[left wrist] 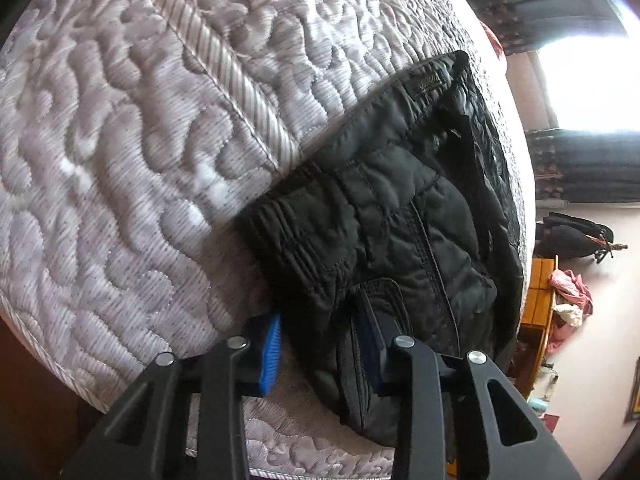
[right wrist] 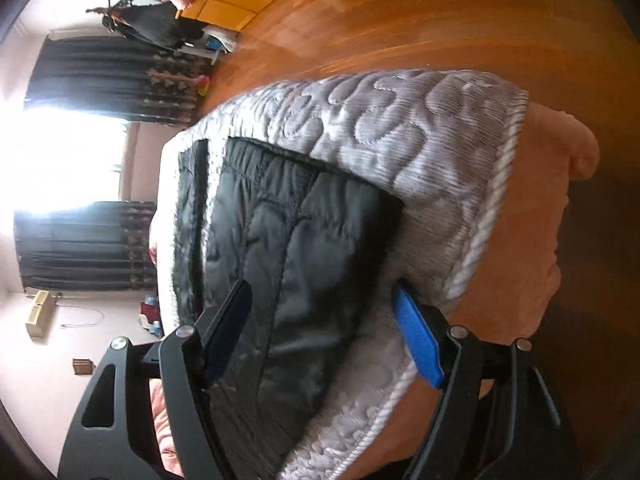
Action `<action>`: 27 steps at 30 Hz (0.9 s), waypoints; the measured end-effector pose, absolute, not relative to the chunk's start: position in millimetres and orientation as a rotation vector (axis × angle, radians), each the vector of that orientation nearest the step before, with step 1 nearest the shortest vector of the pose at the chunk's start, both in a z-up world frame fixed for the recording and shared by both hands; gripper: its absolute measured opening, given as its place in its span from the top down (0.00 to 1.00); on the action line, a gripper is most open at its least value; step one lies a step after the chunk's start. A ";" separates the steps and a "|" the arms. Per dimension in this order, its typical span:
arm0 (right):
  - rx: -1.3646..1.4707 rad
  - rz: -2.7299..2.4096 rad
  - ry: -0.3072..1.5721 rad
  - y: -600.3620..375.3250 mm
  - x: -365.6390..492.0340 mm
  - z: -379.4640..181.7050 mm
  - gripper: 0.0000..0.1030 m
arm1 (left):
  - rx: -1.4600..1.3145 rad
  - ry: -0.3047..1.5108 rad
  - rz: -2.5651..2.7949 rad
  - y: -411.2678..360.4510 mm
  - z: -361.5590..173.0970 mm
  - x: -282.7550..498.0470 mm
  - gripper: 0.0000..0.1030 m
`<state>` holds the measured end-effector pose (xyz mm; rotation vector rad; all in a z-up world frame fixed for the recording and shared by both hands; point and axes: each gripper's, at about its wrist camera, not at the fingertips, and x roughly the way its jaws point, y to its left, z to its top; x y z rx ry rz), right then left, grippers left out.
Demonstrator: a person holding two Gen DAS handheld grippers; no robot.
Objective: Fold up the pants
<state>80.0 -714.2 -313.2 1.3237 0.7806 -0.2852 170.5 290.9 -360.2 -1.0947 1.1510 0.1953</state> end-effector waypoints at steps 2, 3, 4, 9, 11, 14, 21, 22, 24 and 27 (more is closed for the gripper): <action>1.341 -0.261 0.759 -718.9 80.9 -316.3 0.44 | -1.060 1.152 0.204 280.3 -356.5 179.9 0.76; 1.351 -0.239 0.752 -719.9 82.8 -318.4 0.58 | -1.052 1.147 0.208 275.5 -353.7 182.8 0.82; 1.350 -0.237 0.755 -723.1 81.3 -318.5 0.68 | -1.049 1.136 0.214 274.0 -349.7 183.0 0.87; 1.309 -0.223 0.781 -721.4 81.6 -314.2 0.85 | -1.063 1.105 0.248 275.2 -337.7 179.6 0.89; 1.289 -0.197 0.789 -715.0 82.7 -306.8 0.87 | -1.089 1.087 0.267 285.1 -332.1 174.1 0.89; 1.244 -0.175 0.833 -699.7 90.3 -298.9 0.87 | -1.102 1.065 0.301 303.7 -326.7 165.0 0.89; 1.159 -0.097 0.937 -652.6 101.1 -301.2 0.87 | -1.101 1.075 0.391 351.4 -336.5 133.4 0.89; 1.130 -0.104 0.964 -647.9 103.9 -304.5 0.87 | -1.092 1.086 0.392 356.9 -340.9 132.2 0.88; 1.083 -0.127 1.003 -643.1 107.0 -307.3 0.79 | -1.074 1.101 0.365 359.1 -346.4 134.8 0.86; 0.999 -0.171 1.054 -632.6 109.6 -297.1 0.61 | -1.024 1.118 0.342 355.7 -345.6 135.4 0.79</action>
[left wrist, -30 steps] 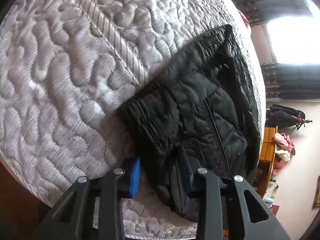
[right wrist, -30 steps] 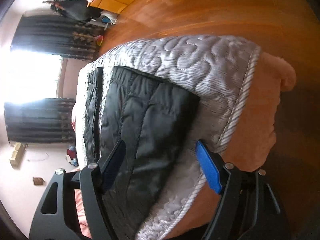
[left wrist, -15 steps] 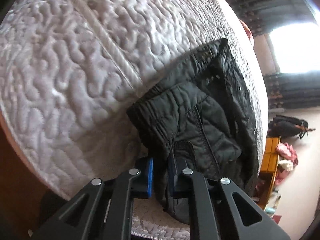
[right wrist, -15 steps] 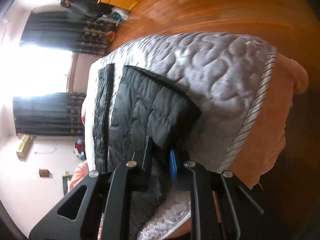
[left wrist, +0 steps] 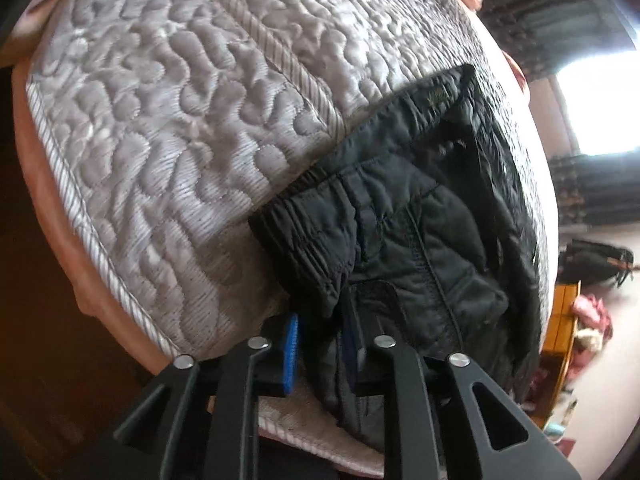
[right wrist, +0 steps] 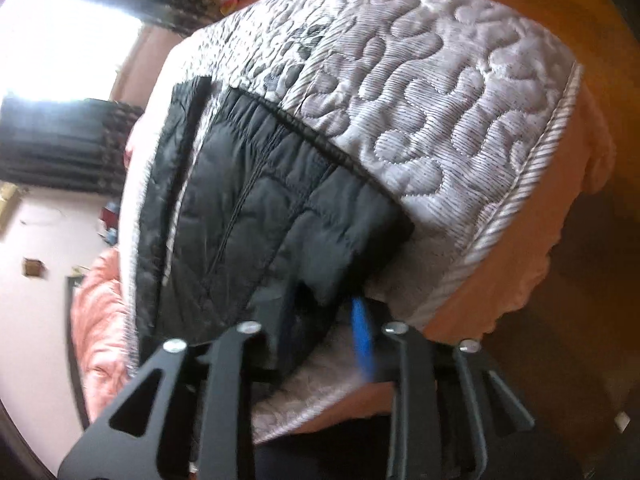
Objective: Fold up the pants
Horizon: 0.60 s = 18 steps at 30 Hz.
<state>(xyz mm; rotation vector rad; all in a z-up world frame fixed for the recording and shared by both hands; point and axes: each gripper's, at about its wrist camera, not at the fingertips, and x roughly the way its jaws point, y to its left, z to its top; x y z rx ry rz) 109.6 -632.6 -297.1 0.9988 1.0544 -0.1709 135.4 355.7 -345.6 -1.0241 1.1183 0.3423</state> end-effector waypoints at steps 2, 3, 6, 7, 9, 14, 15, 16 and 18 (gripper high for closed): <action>0.857 -0.253 1.040 -619.2 108.6 -266.6 0.56 | -0.980 1.125 0.339 353.4 -338.2 134.5 0.73; 0.787 -0.293 1.017 -613.3 105.6 -253.2 0.53 | -0.953 1.125 0.352 352.1 -332.6 136.3 0.61; 0.621 -0.335 0.946 -591.3 112.3 -216.9 0.44 | -0.829 1.065 0.431 349.8 -305.6 131.9 0.26; 0.603 -0.297 0.954 -593.7 117.5 -219.3 0.41 | -0.790 1.036 0.442 348.5 -294.8 132.9 0.21; 0.580 -0.221 0.997 -581.6 134.1 -228.2 0.39 | -0.737 0.996 0.431 346.4 -277.3 141.1 0.19; 0.620 -0.187 1.165 -577.6 163.0 -282.6 0.44 | -0.681 0.939 0.319 350.7 -247.1 183.7 0.08; 0.674 -0.210 1.180 -588.1 165.3 -289.0 0.46 | -0.677 0.932 0.296 348.9 -243.4 192.6 0.06; 0.693 -0.212 1.181 -590.8 167.3 -288.9 0.45 | -0.665 0.930 0.259 350.4 -237.2 210.4 0.04; 0.658 -0.214 1.170 -593.6 172.6 -277.7 0.38 | -0.631 0.943 0.210 354.6 -231.1 239.8 0.04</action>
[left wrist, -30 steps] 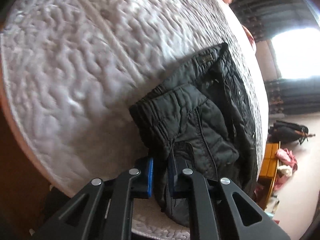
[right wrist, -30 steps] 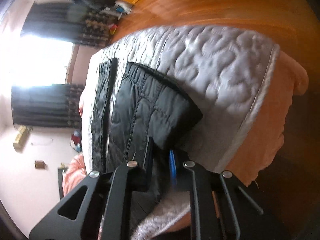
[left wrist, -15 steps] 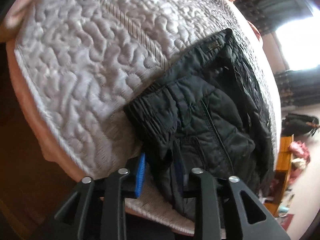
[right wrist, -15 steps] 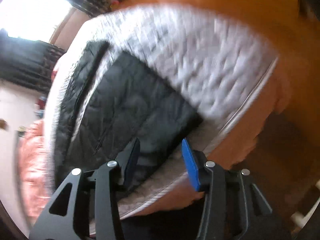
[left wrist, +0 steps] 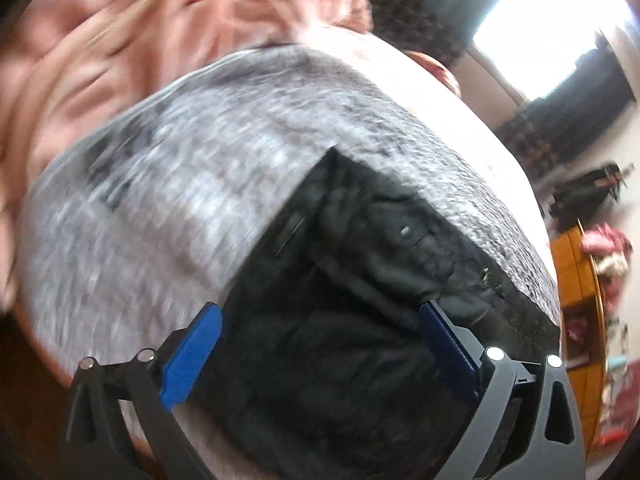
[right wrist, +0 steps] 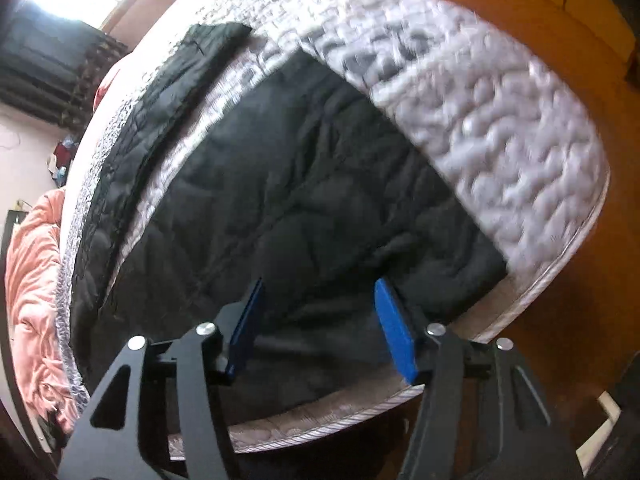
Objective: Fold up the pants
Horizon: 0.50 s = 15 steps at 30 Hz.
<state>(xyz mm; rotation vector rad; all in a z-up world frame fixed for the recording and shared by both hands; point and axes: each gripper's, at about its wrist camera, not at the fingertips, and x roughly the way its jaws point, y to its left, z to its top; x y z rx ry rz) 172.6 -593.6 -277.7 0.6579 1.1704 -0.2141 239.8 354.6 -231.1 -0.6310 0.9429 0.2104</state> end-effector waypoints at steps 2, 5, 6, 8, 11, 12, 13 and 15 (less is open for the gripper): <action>0.642 -0.191 1.152 -592.2 178.0 -265.5 0.33 | -0.604 0.973 0.173 364.2 -227.8 281.2 0.04; 0.688 -0.095 1.129 -587.3 199.4 -247.1 0.26 | -0.648 1.028 0.106 382.3 -234.5 332.4 0.04; 0.706 -0.056 1.123 -585.2 213.1 -242.4 0.23 | -0.666 1.046 0.082 387.0 -238.0 350.7 0.04; 0.711 -0.023 1.121 -576.5 242.4 -233.4 0.20 | -0.661 1.078 0.061 392.6 -245.0 380.2 0.04; 0.684 0.017 1.129 -568.7 283.5 -222.3 0.19 | -0.614 1.129 0.056 398.8 -263.0 421.0 0.04; 0.674 0.027 1.134 -566.8 298.4 -222.3 0.19 | -0.607 1.140 0.058 401.1 -270.4 430.5 0.04; 0.661 0.037 1.137 -563.3 315.3 -220.6 0.19 | -0.608 1.157 0.044 403.4 -280.6 442.0 0.04; 0.648 0.073 1.146 -556.2 347.5 -218.9 0.18 | -0.600 1.182 0.027 405.3 -295.3 455.6 0.04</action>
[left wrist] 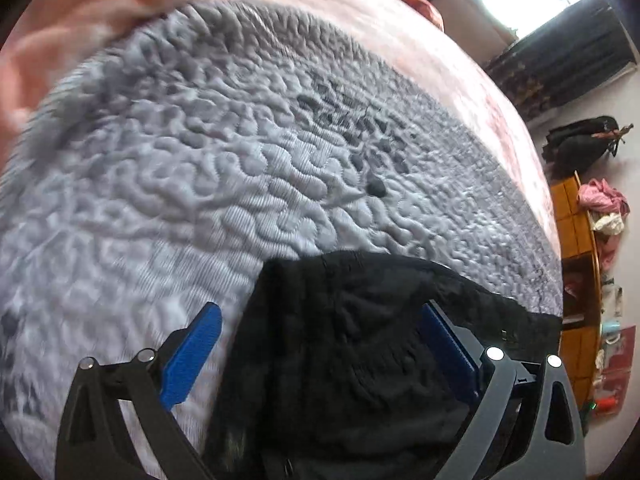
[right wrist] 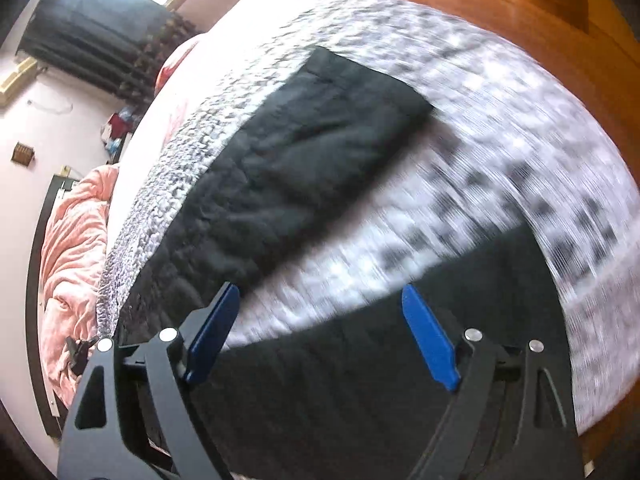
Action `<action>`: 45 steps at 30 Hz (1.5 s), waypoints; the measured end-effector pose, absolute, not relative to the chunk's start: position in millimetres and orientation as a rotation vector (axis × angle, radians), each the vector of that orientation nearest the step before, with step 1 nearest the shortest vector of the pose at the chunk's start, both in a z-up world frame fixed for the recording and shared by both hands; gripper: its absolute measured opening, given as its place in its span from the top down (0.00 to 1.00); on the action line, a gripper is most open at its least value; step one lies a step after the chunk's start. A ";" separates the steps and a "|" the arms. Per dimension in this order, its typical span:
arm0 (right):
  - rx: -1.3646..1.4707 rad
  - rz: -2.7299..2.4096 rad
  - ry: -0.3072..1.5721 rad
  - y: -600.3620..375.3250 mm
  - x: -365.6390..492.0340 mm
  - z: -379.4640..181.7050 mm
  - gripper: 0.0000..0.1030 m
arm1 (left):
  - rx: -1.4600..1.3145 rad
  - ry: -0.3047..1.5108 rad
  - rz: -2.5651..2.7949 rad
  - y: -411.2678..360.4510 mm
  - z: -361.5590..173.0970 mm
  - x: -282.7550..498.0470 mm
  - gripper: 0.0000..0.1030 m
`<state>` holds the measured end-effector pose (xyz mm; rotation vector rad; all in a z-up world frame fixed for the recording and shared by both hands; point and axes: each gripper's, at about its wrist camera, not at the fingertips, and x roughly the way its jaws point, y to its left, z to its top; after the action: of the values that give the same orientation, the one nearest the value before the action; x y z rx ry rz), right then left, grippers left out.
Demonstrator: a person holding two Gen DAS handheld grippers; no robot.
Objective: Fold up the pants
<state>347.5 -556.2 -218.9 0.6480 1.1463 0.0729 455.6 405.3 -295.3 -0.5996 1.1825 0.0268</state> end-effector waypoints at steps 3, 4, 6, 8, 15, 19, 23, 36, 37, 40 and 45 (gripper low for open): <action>0.621 0.106 1.164 -551.1 383.3 -218.5 0.18 | -0.566 1.233 0.005 405.7 -317.7 472.4 0.05; 0.602 0.122 1.168 -548.3 398.9 -217.1 0.18 | -0.562 1.251 -0.014 405.2 -326.6 475.8 0.07; 0.586 0.149 1.172 -547.4 420.3 -215.2 0.17 | -0.552 1.257 -0.037 403.8 -331.5 476.6 0.07; 0.583 0.191 1.176 -551.1 443.1 -214.9 0.17 | -0.520 1.260 -0.064 402.5 -334.2 478.5 0.09; 0.516 0.194 1.191 -578.0 527.2 -215.0 0.16 | -0.491 1.247 -0.080 399.6 -335.0 479.5 0.54; 0.483 0.171 1.215 -600.2 576.0 -232.0 0.15 | -0.503 1.224 -0.067 398.3 -334.4 479.4 0.63; 0.456 0.155 1.254 -611.5 609.1 -255.6 0.15 | -0.525 1.204 -0.045 402.3 -332.5 477.5 0.72; 0.424 0.301 1.328 -607.3 629.3 -278.0 0.85 | -0.489 1.180 0.052 388.5 -326.8 475.8 0.76; 0.436 0.314 1.315 -607.8 624.8 -272.8 0.87 | -0.480 1.176 0.062 386.7 -323.4 475.3 0.77; 0.438 0.315 1.268 -607.7 612.8 -254.1 0.90 | -0.478 1.150 0.078 385.4 -312.2 471.4 0.78; 0.422 0.284 1.207 -609.4 592.7 -219.8 0.91 | -0.481 1.102 0.084 382.7 -289.7 461.3 0.83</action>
<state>592.7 -609.4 -219.8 0.4222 1.2073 0.2841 461.3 382.7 -289.7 -0.4807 1.1016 0.0838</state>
